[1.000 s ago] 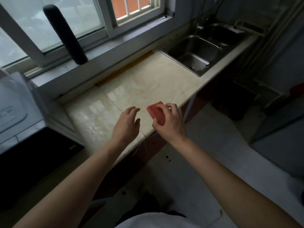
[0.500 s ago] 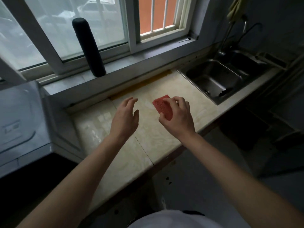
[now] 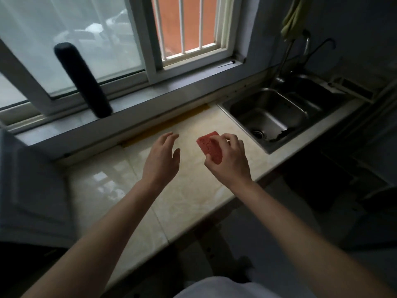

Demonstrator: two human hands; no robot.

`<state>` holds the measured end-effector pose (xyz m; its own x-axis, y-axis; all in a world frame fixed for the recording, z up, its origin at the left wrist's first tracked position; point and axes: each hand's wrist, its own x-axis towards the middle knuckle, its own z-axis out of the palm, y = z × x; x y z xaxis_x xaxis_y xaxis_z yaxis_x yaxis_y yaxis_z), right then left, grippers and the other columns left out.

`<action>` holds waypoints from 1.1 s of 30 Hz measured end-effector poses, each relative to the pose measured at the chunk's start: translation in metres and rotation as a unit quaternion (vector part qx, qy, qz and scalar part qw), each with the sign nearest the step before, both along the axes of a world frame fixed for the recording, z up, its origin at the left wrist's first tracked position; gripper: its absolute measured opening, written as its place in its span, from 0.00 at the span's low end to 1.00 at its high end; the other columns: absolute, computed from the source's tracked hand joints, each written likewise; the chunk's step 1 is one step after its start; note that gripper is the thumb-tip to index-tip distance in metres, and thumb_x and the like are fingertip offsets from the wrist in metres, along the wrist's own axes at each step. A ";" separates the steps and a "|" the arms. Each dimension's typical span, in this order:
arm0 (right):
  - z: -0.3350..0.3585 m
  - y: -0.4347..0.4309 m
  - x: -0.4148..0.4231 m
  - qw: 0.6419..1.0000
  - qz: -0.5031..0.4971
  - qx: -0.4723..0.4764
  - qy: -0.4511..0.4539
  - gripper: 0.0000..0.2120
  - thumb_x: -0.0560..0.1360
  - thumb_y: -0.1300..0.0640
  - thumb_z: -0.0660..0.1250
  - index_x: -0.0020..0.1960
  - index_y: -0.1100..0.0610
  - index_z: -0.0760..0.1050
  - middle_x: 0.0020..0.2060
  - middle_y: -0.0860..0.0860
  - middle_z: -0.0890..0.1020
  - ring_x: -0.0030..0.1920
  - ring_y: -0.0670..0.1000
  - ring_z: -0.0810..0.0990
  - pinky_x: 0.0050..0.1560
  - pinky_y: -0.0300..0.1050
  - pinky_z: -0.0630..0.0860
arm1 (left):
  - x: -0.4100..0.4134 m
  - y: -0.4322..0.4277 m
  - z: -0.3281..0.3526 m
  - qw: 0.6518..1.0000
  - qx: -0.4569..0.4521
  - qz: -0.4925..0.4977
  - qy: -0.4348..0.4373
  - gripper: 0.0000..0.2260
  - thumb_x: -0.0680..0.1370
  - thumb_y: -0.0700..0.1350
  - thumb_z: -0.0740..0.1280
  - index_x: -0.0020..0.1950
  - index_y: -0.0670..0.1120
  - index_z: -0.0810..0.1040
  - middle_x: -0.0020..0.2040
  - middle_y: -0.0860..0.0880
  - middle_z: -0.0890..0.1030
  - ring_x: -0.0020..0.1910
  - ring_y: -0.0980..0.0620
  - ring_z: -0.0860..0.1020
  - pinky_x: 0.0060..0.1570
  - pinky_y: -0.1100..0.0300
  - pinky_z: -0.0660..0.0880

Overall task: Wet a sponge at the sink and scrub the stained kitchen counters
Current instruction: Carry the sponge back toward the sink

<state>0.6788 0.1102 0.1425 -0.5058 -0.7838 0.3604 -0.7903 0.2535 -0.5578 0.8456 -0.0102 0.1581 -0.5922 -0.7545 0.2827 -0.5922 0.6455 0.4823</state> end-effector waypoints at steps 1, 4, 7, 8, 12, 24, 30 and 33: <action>0.000 0.006 -0.015 1.000 -0.004 0.000 -0.001 0.24 0.72 0.47 0.70 0.67 0.48 0.74 0.62 0.49 0.72 0.59 0.54 0.70 0.51 0.47 0.75 | -0.016 0.005 0.001 1.000 0.000 -0.004 -0.002 0.19 0.80 0.42 0.65 0.71 0.45 0.71 0.70 0.46 0.72 0.68 0.46 0.71 0.63 0.51 0.74; 0.002 0.030 -0.075 1.000 -0.023 -0.009 -0.008 0.24 0.72 0.47 0.69 0.67 0.48 0.74 0.62 0.50 0.72 0.61 0.54 0.70 0.53 0.51 0.77 | -0.082 0.030 0.004 1.000 -0.002 -0.028 -0.009 0.19 0.79 0.43 0.65 0.71 0.45 0.72 0.70 0.45 0.73 0.67 0.45 0.72 0.62 0.50 0.74; 0.003 0.056 -0.129 0.999 -0.043 -0.015 -0.021 0.24 0.71 0.47 0.69 0.66 0.49 0.75 0.62 0.51 0.72 0.62 0.55 0.71 0.56 0.55 0.78 | -0.144 0.054 0.006 0.999 -0.007 -0.051 -0.006 0.19 0.79 0.42 0.65 0.71 0.45 0.72 0.70 0.45 0.72 0.68 0.45 0.71 0.63 0.49 0.74; 0.004 0.066 -0.148 0.998 -0.050 -0.021 -0.023 0.24 0.71 0.48 0.70 0.66 0.49 0.75 0.62 0.51 0.73 0.61 0.55 0.71 0.57 0.55 0.78 | -0.167 0.063 0.007 0.998 -0.006 -0.060 -0.006 0.19 0.79 0.42 0.65 0.71 0.45 0.72 0.70 0.45 0.72 0.69 0.45 0.71 0.64 0.50 0.73; 0.006 0.102 -0.215 0.995 -0.093 -0.038 -0.030 0.24 0.70 0.48 0.70 0.65 0.50 0.76 0.60 0.52 0.74 0.61 0.57 0.72 0.59 0.55 0.76 | -0.245 0.093 0.008 0.995 -0.013 -0.103 -0.008 0.20 0.80 0.43 0.65 0.71 0.46 0.71 0.71 0.46 0.72 0.69 0.47 0.70 0.65 0.52 0.72; -0.006 0.147 -0.337 0.983 -0.167 -0.066 -0.029 0.23 0.69 0.50 0.71 0.64 0.51 0.77 0.59 0.51 0.75 0.57 0.57 0.74 0.59 0.48 0.73 | -0.389 0.118 0.000 0.984 -0.002 -0.178 -0.013 0.20 0.77 0.41 0.66 0.70 0.43 0.73 0.69 0.44 0.73 0.67 0.44 0.71 0.65 0.52 0.71; -0.017 0.138 -0.393 0.985 -0.163 -0.039 -0.034 0.23 0.71 0.49 0.71 0.65 0.51 0.76 0.60 0.52 0.74 0.58 0.57 0.73 0.59 0.52 0.76 | -0.446 0.104 -0.017 0.982 0.005 -0.186 -0.031 0.21 0.78 0.41 0.66 0.72 0.45 0.71 0.71 0.45 0.71 0.69 0.45 0.70 0.65 0.52 0.71; -0.021 0.126 -0.423 0.986 -0.164 -0.027 -0.032 0.23 0.71 0.49 0.70 0.65 0.51 0.76 0.60 0.51 0.74 0.58 0.56 0.72 0.58 0.54 0.77 | -0.477 0.089 -0.023 0.982 0.020 -0.185 -0.031 0.23 0.77 0.40 0.66 0.72 0.45 0.70 0.72 0.45 0.70 0.70 0.45 0.69 0.66 0.51 0.71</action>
